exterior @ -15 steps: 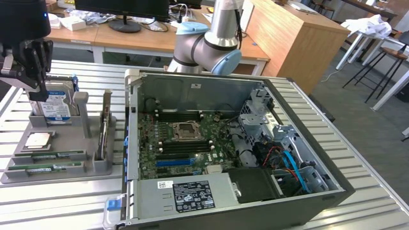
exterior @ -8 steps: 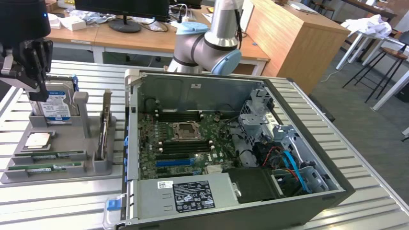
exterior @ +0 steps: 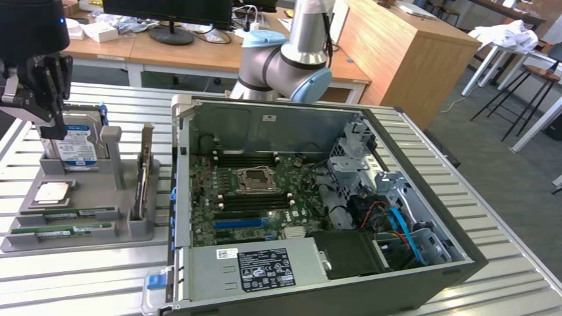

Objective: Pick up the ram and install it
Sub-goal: 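Pick up the ram and move it above insertion slot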

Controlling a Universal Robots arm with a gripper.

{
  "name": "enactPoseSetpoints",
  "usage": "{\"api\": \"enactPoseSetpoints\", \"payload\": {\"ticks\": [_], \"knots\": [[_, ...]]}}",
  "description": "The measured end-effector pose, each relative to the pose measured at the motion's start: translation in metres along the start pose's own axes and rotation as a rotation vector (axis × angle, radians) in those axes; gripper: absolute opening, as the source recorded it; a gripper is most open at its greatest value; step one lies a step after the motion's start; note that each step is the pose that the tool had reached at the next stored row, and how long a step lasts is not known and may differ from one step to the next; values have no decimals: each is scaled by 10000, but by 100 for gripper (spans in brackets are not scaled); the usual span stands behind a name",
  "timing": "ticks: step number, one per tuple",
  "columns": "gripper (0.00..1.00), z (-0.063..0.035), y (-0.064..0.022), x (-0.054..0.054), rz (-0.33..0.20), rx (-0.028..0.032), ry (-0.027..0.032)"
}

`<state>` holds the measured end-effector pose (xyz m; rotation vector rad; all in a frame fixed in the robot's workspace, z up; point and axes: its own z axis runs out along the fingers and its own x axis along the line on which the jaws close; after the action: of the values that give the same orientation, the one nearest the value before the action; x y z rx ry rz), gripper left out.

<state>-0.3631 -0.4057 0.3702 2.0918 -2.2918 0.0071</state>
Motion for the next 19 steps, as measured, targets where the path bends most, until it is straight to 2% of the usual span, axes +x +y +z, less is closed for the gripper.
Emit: {"api": "enactPoseSetpoints", "payload": {"ticks": [5, 7, 10, 11, 19], "knots": [[11, 0, 0, 0, 0, 0, 0], [23, 0, 0, 0, 0, 0, 0], [29, 0, 0, 0, 0, 1, 0], [36, 0, 0, 0, 0, 0, 0], [36, 66, -2, -2, -1, 7, -2]]}}
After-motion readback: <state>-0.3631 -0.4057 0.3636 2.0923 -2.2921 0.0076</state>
